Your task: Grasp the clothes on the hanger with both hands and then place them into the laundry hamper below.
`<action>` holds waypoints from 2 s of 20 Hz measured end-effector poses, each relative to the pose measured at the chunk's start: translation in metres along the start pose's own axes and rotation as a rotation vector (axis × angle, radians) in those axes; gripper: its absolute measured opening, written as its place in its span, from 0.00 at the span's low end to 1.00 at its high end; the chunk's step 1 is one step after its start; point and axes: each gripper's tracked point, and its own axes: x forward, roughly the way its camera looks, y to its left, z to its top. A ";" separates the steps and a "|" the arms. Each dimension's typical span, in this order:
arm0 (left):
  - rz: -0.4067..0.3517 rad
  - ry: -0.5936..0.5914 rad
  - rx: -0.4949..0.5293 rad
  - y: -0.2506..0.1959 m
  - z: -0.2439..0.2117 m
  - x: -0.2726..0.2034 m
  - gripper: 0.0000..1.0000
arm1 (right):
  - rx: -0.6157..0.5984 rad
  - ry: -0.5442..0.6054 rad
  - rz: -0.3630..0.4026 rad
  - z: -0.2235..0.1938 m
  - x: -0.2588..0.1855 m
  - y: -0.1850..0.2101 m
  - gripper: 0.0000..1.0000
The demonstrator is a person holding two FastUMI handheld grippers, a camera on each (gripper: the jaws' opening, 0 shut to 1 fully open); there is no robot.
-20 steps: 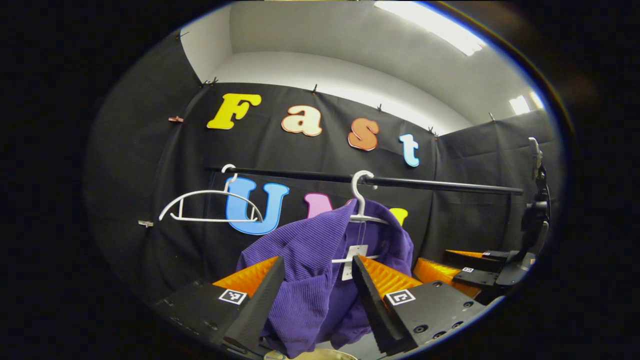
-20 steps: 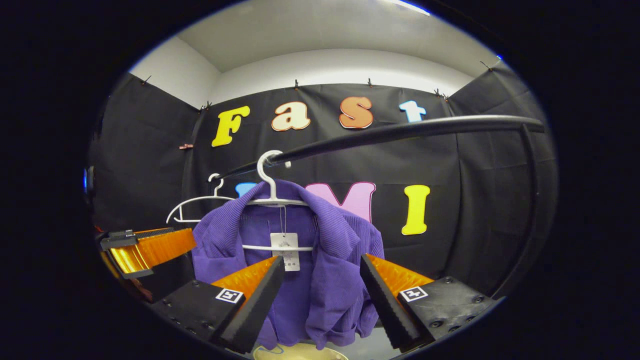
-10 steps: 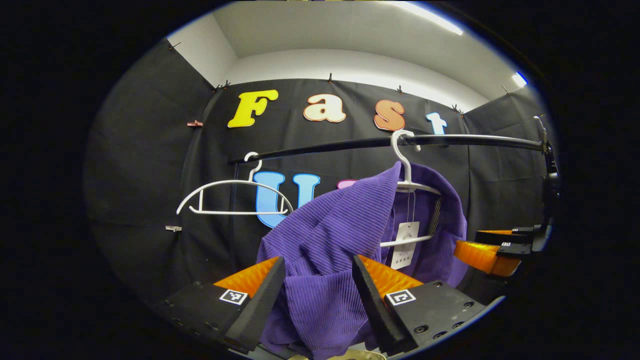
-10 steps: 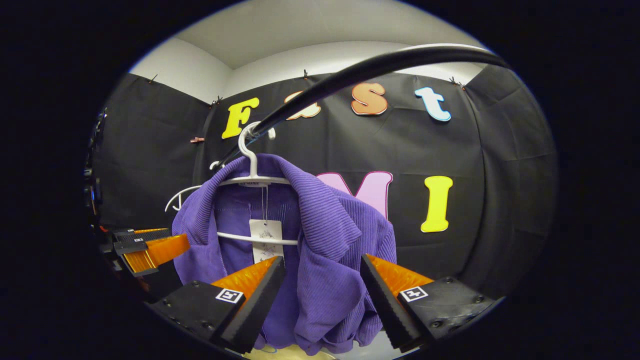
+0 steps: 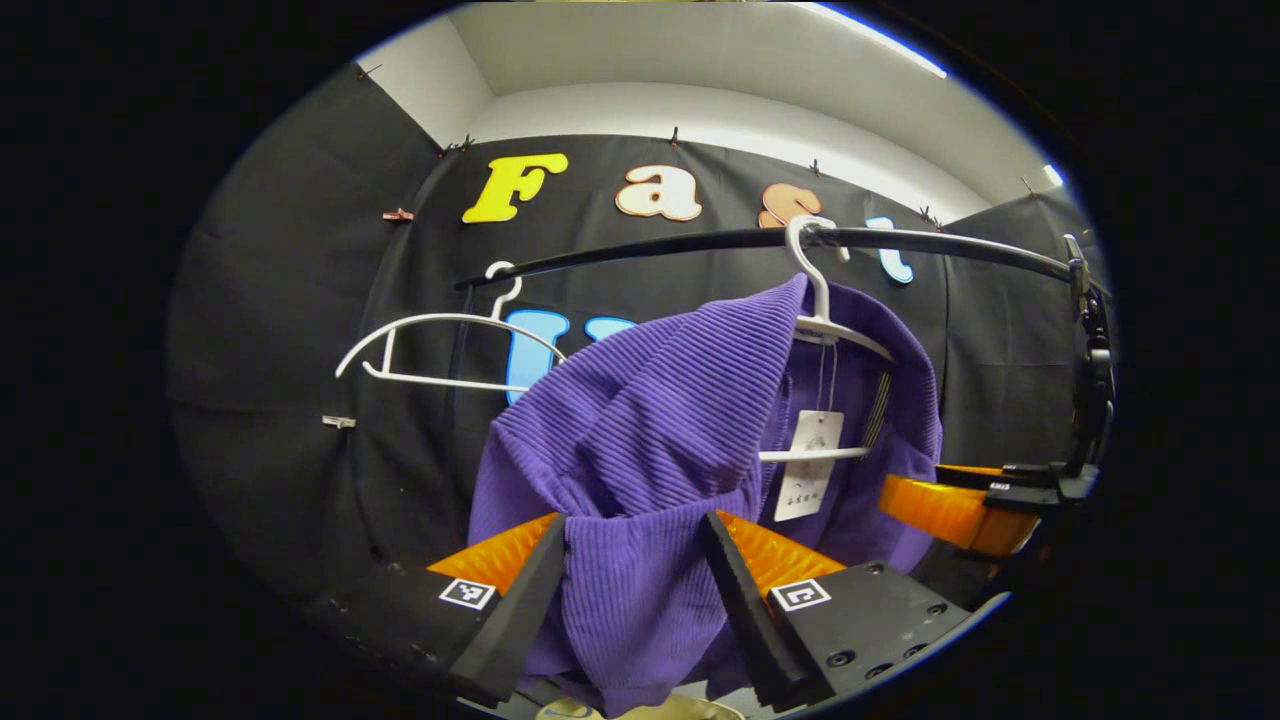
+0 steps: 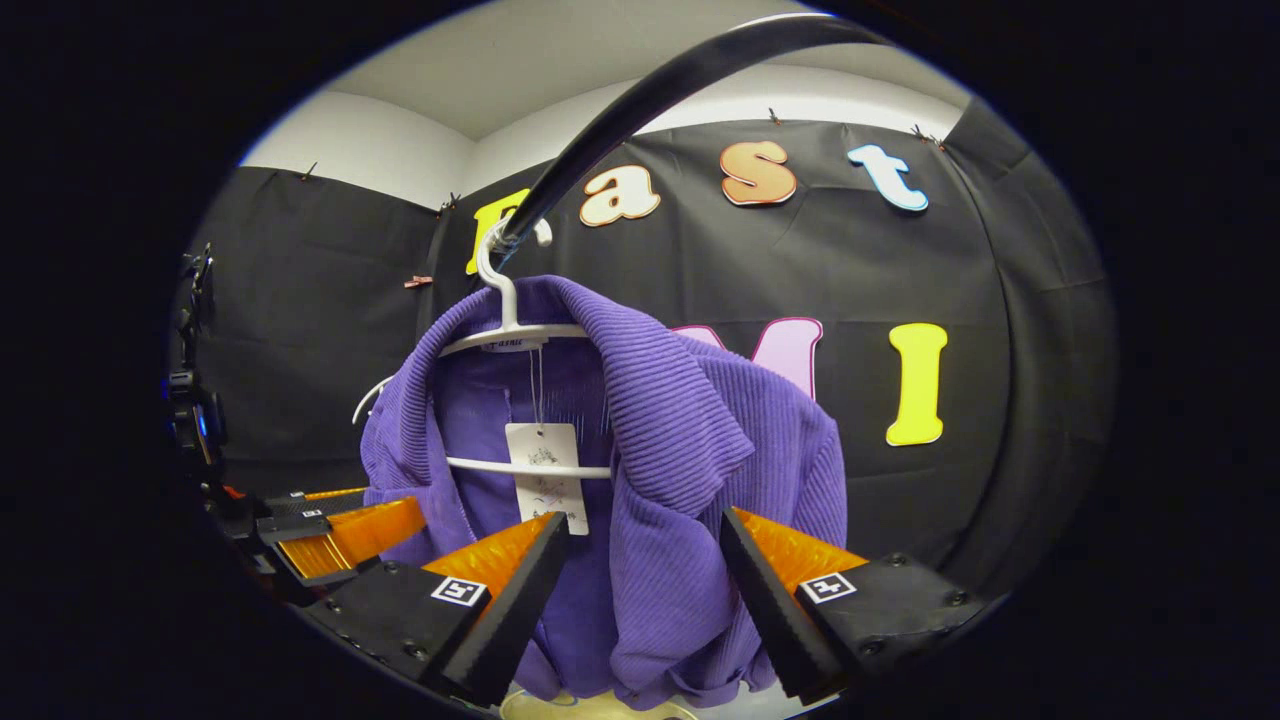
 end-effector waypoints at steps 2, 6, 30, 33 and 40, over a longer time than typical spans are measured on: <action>-0.034 0.011 -0.034 -0.019 -0.002 0.002 0.85 | 0.007 0.004 0.005 -0.002 0.003 -0.001 0.99; 0.030 0.004 -0.009 -0.026 -0.005 0.019 0.85 | 0.013 0.025 -0.005 -0.010 0.018 -0.007 0.98; 0.246 0.019 0.004 0.033 0.015 0.041 0.05 | 0.096 0.012 -0.031 0.002 0.037 -0.058 0.15; 0.284 -0.019 0.045 0.044 0.030 0.026 0.05 | 0.086 -0.016 -0.039 0.012 0.031 -0.064 0.15; 0.344 -0.110 0.132 0.069 0.066 0.006 0.05 | 0.221 -0.057 -0.007 0.023 0.021 -0.067 0.15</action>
